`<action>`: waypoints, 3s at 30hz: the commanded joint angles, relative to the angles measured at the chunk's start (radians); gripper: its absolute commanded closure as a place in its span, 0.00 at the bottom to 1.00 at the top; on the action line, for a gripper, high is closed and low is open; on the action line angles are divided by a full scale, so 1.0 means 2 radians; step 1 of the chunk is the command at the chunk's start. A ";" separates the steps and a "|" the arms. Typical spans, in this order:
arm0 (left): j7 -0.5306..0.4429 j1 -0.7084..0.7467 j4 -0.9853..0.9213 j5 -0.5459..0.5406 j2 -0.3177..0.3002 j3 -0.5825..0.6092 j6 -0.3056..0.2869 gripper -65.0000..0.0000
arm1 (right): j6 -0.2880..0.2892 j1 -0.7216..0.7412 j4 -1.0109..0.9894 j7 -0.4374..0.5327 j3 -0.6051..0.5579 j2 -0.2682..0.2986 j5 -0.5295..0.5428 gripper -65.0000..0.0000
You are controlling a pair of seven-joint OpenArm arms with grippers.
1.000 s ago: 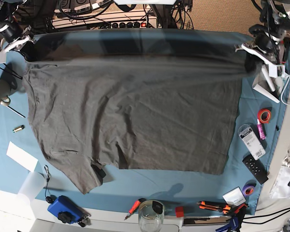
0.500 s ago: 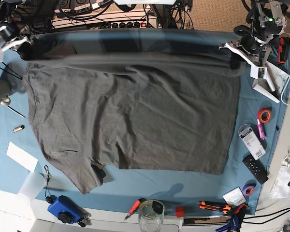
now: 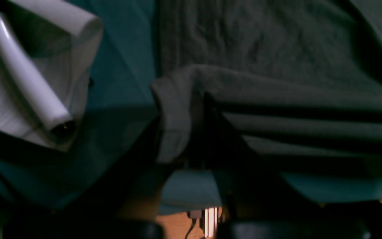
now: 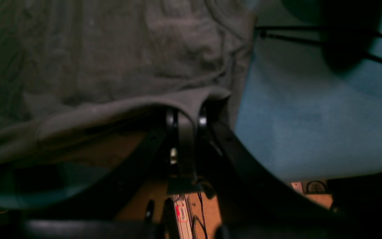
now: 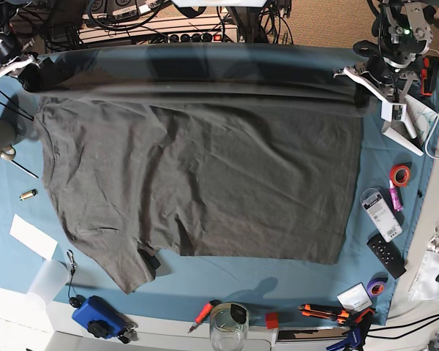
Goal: Fold the T-shirt properly
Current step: 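Lift the collar edge with both grippers and drag it toward the hem, then lower the folded collar edge onto the shirt body with both grippers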
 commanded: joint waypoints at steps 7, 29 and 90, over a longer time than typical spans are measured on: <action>0.005 0.006 0.008 0.022 -0.008 -0.006 0.010 1.00 | -0.006 -0.001 0.007 0.022 -0.035 0.013 -0.011 1.00; -0.014 -0.060 -0.026 0.018 -0.008 -0.004 -0.006 1.00 | -0.006 0.040 0.007 0.040 -0.054 0.013 -0.039 1.00; -0.063 -0.280 -0.227 0.086 -0.024 0.081 -0.023 1.00 | -0.022 0.290 -0.160 0.139 -0.182 0.013 -0.262 1.00</action>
